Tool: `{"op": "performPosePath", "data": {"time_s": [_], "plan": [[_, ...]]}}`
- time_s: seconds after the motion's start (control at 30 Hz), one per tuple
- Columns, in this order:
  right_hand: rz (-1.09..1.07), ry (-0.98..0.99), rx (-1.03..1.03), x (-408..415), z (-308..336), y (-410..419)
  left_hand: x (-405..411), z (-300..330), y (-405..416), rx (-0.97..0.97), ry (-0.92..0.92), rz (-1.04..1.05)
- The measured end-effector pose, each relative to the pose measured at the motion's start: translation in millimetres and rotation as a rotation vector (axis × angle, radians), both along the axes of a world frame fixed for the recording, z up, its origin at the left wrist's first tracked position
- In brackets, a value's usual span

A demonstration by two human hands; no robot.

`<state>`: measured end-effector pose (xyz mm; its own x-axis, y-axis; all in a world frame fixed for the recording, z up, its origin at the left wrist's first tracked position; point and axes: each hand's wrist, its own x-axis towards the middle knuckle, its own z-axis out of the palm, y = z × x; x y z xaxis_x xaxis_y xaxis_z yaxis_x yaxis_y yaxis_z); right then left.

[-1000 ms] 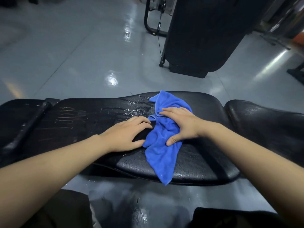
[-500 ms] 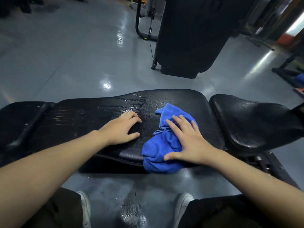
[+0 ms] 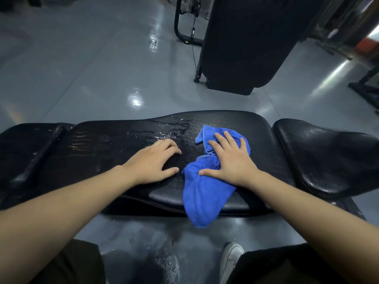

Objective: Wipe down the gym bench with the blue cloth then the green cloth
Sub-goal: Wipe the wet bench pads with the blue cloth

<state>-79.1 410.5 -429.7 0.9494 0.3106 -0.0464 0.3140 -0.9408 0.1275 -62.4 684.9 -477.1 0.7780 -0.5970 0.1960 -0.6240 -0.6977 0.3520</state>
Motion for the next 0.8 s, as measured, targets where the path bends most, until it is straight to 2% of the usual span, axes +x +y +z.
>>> {"op": "performPosePath", "data": {"time_s": [0.43, 0.8], "plan": [[0.11, 0.097, 0.031, 110.2, 1.1, 31.9, 2.9, -8.6, 44.8, 0.021, -0.007, 0.113], [0.303, 0.146, 0.006, 38.8, -2.0, 27.9, -5.6, -1.4, 44.2, 0.046, 0.067, 0.13]]}}
